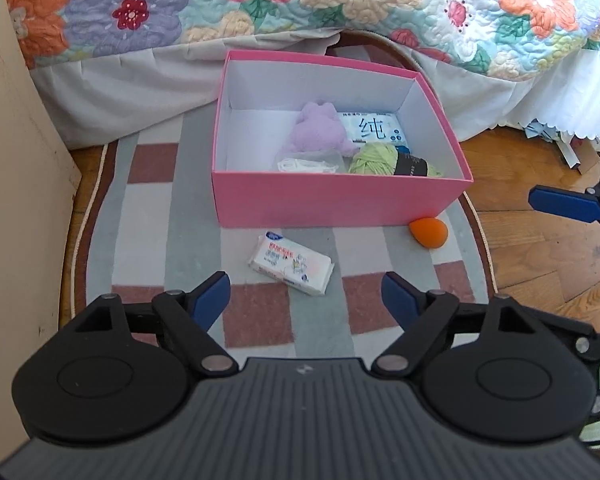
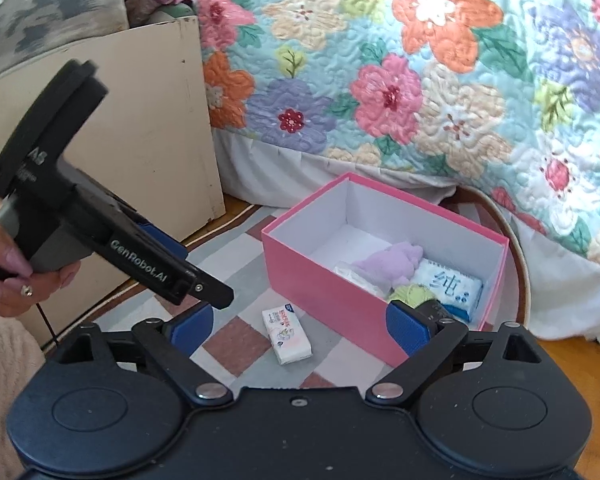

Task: Organize objects
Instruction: 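Move the left tool down toward the small white wipes pack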

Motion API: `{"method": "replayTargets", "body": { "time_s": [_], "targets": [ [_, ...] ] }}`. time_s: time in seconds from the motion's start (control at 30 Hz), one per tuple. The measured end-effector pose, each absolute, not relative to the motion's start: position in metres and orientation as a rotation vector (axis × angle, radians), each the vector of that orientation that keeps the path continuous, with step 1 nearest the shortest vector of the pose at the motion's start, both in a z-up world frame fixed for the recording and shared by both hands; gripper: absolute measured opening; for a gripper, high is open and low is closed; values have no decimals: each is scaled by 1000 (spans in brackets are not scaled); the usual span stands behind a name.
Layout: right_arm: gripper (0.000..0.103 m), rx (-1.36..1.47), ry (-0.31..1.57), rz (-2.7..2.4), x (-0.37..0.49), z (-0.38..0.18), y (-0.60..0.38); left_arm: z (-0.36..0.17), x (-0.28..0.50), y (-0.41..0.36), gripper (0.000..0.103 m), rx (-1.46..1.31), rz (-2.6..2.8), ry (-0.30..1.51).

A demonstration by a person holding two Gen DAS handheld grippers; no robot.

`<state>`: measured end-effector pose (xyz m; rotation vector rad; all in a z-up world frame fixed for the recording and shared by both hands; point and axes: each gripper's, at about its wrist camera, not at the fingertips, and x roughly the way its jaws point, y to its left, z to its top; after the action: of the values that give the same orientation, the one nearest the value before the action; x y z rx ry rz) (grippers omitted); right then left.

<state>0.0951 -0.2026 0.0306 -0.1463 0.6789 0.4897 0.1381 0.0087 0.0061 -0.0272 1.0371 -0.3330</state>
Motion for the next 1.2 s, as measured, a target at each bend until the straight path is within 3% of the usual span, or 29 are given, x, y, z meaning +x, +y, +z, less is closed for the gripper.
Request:
{"method": "replayTargets", "body": {
  "time_s": [0.27,0.6,1.2],
  "targets": [
    [97,-182,644,462,103,-8,-198,-15,148,7,86,-1,-297,1000],
    [97,-148,696,525,117,-38,-183,-59,160,8,86,-58,-318,1086],
    [92,-283,765,523,136,-107,-147,-109,180,22,80,-163,-406,1041]
  ]
}}
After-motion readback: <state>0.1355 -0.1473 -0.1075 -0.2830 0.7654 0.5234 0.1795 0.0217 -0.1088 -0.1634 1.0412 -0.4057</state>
